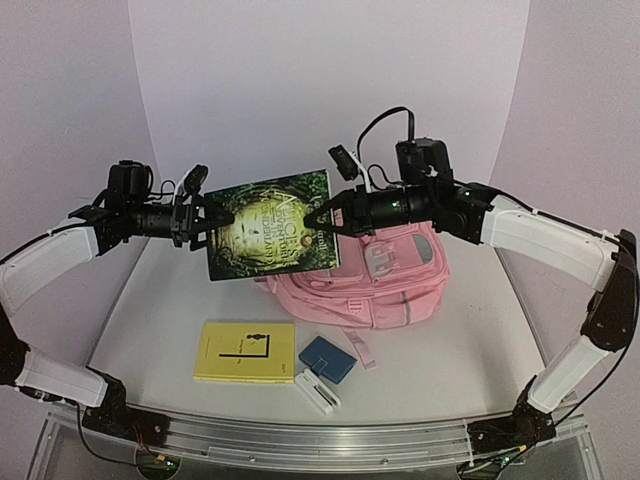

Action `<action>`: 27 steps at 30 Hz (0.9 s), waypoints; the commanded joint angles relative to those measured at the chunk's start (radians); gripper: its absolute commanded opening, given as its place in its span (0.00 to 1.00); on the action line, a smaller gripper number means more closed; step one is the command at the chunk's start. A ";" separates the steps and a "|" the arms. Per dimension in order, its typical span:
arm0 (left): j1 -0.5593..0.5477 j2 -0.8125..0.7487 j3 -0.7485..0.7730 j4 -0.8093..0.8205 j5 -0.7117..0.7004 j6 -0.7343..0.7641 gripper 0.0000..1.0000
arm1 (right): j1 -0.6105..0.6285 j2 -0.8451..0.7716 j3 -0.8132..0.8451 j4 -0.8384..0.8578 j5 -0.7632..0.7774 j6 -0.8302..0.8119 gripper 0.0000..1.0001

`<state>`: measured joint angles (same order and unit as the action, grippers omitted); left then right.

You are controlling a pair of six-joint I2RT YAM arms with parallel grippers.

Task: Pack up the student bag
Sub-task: Pick up the book from the center of the board.

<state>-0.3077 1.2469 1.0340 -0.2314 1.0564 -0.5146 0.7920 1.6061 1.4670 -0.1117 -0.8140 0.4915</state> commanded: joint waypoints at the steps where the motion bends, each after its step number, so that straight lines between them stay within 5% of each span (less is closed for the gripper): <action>1: 0.000 0.004 0.029 0.083 0.024 -0.011 0.89 | -0.005 -0.061 -0.011 0.217 -0.138 0.100 0.00; 9: -0.001 -0.053 -0.071 0.286 0.087 -0.172 0.50 | -0.008 -0.029 -0.036 0.275 -0.091 0.154 0.00; 15: -0.001 -0.081 -0.103 0.295 0.113 -0.205 0.37 | -0.014 -0.025 -0.051 0.333 -0.065 0.192 0.00; 21: -0.001 -0.116 -0.128 0.320 0.101 -0.226 0.02 | -0.019 -0.004 -0.062 0.337 -0.036 0.190 0.01; 23: -0.001 -0.122 -0.126 0.296 0.053 -0.221 0.00 | -0.029 -0.002 -0.076 0.321 0.011 0.177 0.18; 27: 0.012 -0.085 -0.061 0.074 -0.127 -0.158 0.00 | -0.045 0.006 -0.078 0.140 0.247 0.041 0.69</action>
<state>-0.3095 1.1248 0.9258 0.0367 1.1418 -0.7255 0.7654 1.6144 1.3724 0.0874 -0.8154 0.6501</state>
